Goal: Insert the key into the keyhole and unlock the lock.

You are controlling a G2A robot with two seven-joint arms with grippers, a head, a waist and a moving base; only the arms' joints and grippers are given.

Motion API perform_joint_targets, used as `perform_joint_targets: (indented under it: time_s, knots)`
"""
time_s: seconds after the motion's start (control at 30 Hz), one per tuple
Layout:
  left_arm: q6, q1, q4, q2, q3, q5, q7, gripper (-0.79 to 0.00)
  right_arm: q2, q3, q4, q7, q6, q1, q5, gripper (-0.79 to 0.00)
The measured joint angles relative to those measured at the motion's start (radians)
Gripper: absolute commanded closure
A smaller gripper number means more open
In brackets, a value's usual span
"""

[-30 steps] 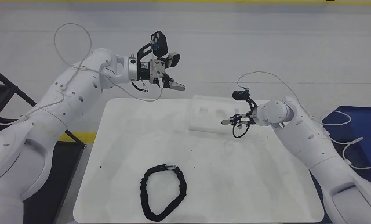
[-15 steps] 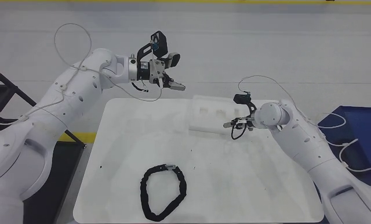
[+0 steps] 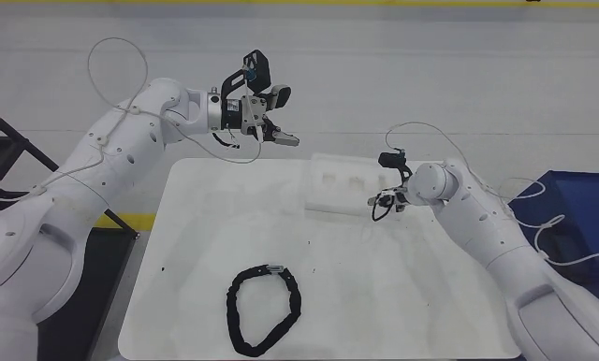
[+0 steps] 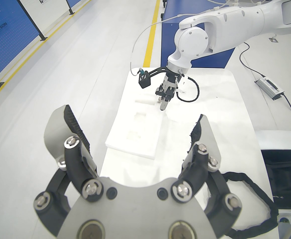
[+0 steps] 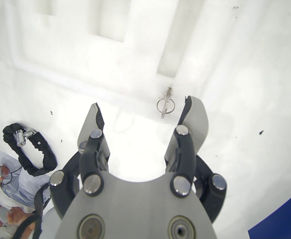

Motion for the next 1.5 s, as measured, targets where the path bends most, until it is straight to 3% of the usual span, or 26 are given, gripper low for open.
perform_joint_targets:
  time_s: [0.03, 0.27, 0.57, 0.63, 0.73, 1.2, 1.5]
  knots:
    - [0.000, 0.000, 0.000, 0.000, 0.000, 0.000, 0.000, -0.785, -0.005, -0.002, 0.011, -0.003, -0.003, 0.003, 0.002, -0.388]
    - [0.000, 0.000, 0.000, 0.000, 0.000, 0.000, 0.000, -0.785, -0.039, -0.021, 0.087, -0.003, 0.005, 0.027, 0.006, -0.366]
    - [0.000, 0.000, 0.000, 0.000, 0.000, 0.000, 0.000, -0.785, -0.078, -0.040, 0.175, 0.009, 0.016, 0.049, 0.006, -0.246]
    - [0.000, 0.000, 0.000, 0.000, 0.000, 0.000, 0.000, -0.785, -0.087, -0.043, 0.194, 0.009, 0.017, 0.055, 0.005, -0.182]
    - [0.000, 0.000, 0.000, 0.000, 0.000, 0.000, 0.000, -0.785, -0.099, -0.048, 0.218, 0.009, 0.021, 0.064, -0.002, 0.000]
    - [0.000, 0.000, 0.000, 0.000, 0.000, 0.000, 0.000, -0.785, -0.130, -0.067, 0.226, 0.024, 0.114, 0.104, -0.092, 0.000]
    - [0.000, 0.000, 0.000, 0.000, 0.000, 0.000, 0.000, -0.785, -0.095, -0.017, 0.068, 0.059, 0.139, 0.086, -0.136, 0.000]
